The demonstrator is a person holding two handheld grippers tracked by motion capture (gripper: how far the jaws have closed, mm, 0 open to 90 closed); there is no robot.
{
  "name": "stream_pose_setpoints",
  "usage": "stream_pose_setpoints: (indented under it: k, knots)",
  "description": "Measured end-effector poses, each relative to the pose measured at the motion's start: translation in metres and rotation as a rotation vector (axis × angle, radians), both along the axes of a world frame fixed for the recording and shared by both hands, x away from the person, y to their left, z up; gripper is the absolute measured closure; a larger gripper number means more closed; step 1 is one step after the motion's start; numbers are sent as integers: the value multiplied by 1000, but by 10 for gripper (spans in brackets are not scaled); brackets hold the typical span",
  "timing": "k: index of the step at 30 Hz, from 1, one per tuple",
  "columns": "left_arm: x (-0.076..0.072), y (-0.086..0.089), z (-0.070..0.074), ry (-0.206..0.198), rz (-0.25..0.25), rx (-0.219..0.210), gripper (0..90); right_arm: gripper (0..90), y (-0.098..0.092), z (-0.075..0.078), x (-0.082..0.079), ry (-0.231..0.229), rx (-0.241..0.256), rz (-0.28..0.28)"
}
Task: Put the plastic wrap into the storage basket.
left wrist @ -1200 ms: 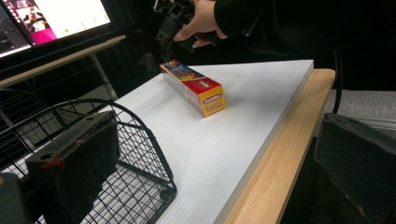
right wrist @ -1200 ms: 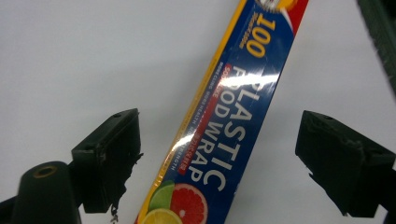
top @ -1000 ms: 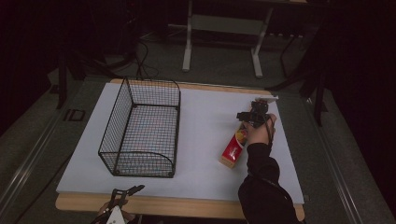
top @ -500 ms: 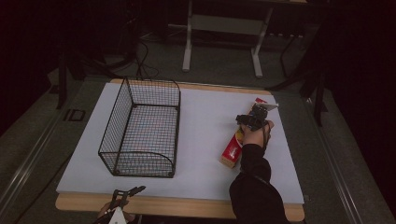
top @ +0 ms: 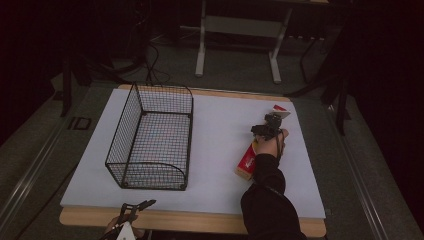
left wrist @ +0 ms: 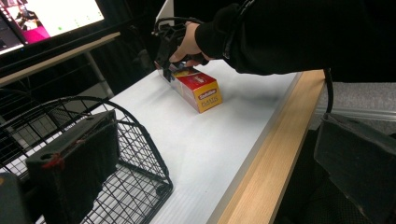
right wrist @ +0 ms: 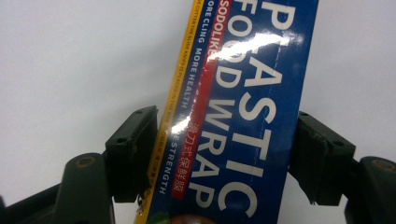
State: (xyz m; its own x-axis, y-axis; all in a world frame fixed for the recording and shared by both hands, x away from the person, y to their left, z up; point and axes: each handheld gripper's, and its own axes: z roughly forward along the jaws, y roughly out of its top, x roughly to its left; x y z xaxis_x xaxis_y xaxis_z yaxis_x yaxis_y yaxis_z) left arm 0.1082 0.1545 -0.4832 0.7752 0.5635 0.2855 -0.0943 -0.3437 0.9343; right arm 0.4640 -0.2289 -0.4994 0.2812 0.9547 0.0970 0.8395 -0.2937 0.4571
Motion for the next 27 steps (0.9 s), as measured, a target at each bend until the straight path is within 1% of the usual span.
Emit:
stream_pose_setpoints:
  k: [3, 9, 11, 12, 14, 15, 17, 19, 21, 24, 26, 27]
  knots:
    - [0, 0, 0, -1, 0, 1, 7, 305, 3, 1, 1, 16, -23, 3]
    - [0, 0, 0, -2, 4, 4, 7, 348, 0, 5, 1, 33, 10, -39]
    - [0, 0, 0, -2, 3, 3, 7, 348, 0, 5, 1, 33, 10, -39]
    - [0, 0, 0, -3, 3, 2, 7, 351, -1, 6, 0, 36, 20, -45]
    - [0, 0, 0, -1, 3, 2, 7, 375, -4, 9, 1, 60, 8, -25]
    - [0, 0, 0, 0, 2, 3, 7, 383, -4, 10, 1, 63, -7, -21]
    - [0, -1, 0, -1, 0, 6, 7, 386, -5, 13, 0, 64, -14, -14]
    - [-1, -1, 0, -3, -1, 7, 7, 388, -6, 16, 0, 60, -13, -8]
    - [0, -1, 0, -1, 0, 6, 7, 390, -6, 20, 0, 60, -38, 4]
    - [0, -1, 0, 1, 2, 5, 7, 390, -7, 28, 0, 47, -51, 21]
    - [0, -1, 0, 0, 1, 8, 7, 390, -5, 34, 0, 33, -96, 44]
    - [0, -1, 0, 0, -1, 10, 7, 391, -6, 36, -1, 27, -101, 51]
